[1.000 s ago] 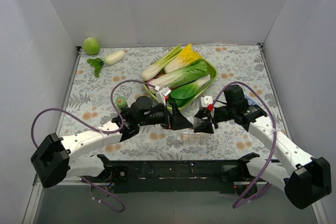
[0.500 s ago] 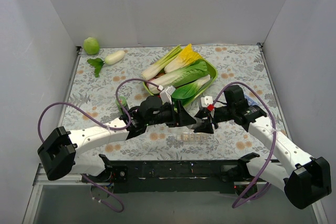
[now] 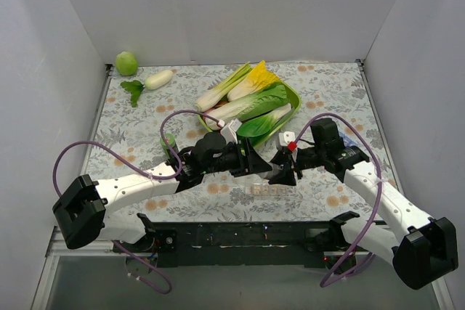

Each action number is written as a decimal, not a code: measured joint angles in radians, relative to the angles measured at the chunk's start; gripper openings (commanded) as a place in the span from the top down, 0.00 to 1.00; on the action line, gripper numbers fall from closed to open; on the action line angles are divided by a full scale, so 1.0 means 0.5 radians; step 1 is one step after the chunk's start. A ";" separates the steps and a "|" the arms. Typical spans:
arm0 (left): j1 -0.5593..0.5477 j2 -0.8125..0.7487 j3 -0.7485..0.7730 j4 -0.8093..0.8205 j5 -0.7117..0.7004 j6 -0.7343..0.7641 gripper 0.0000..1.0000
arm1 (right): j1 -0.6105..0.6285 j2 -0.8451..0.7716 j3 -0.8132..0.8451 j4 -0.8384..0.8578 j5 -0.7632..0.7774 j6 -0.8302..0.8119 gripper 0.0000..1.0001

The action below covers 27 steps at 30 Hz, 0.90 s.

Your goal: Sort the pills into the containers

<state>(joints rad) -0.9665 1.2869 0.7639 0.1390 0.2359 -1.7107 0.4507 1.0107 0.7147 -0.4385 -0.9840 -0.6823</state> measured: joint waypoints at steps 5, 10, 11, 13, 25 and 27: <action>0.000 0.000 -0.001 -0.005 -0.001 -0.085 0.89 | -0.013 -0.001 -0.011 0.019 -0.043 0.034 0.31; 0.000 -0.001 -0.001 0.008 -0.002 -0.158 0.89 | -0.022 -0.002 -0.011 0.066 -0.073 0.040 0.29; 0.000 -0.001 -0.001 0.008 -0.002 -0.168 0.89 | -0.022 -0.002 -0.011 0.072 -0.078 0.043 0.29; 0.000 -0.001 -0.001 0.008 -0.002 -0.179 0.89 | -0.023 -0.002 -0.011 0.087 -0.083 0.048 0.36; 0.010 -0.041 -0.003 -0.010 -0.018 -0.195 0.18 | -0.043 -0.002 -0.016 0.119 -0.138 0.092 0.91; 0.036 -0.129 -0.003 -0.036 -0.011 -0.140 0.12 | -0.079 -0.002 -0.012 0.114 -0.153 0.109 0.92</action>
<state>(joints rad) -0.9485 1.2224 0.7624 0.1211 0.2302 -1.7809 0.4114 1.0096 0.7086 -0.3817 -1.0603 -0.6277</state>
